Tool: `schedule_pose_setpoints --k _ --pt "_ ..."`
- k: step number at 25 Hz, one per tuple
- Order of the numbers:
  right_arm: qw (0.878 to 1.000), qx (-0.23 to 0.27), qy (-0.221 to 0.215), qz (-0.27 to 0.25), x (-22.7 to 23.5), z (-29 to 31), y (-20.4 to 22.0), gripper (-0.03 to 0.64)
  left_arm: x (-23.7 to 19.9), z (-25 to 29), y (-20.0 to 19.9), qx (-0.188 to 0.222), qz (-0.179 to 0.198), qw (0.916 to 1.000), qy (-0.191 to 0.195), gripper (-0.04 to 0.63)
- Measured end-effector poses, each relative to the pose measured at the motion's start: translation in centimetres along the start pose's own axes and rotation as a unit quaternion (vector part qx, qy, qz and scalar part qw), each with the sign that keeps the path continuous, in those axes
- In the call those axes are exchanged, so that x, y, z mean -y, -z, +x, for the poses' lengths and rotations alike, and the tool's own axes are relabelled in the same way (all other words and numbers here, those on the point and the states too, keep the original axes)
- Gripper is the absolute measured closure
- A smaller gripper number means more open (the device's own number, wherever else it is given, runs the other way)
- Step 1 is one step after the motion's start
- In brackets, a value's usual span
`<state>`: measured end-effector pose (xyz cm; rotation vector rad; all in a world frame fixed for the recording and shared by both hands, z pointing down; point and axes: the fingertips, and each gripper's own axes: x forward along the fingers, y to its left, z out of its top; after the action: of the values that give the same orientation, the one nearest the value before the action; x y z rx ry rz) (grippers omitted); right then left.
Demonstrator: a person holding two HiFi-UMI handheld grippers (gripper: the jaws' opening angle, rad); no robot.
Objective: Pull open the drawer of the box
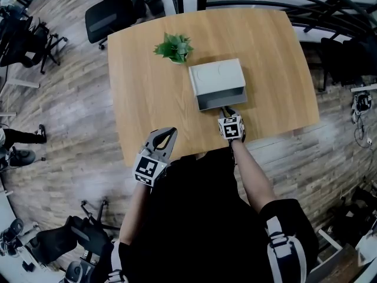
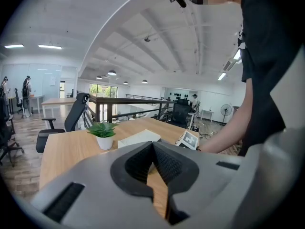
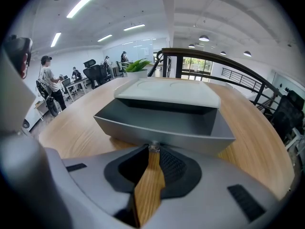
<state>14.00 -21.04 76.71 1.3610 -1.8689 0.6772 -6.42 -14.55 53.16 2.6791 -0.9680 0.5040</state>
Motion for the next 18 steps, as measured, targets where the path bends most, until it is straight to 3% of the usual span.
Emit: schedule_pose_setpoints --k 18 --pt "1.0 -0.005 0.016 0.009 -0.5 -1.1 1.7 0.534 0.3 -0.3 0.3 0.0 0.011 0.9996 0.027 0.572"
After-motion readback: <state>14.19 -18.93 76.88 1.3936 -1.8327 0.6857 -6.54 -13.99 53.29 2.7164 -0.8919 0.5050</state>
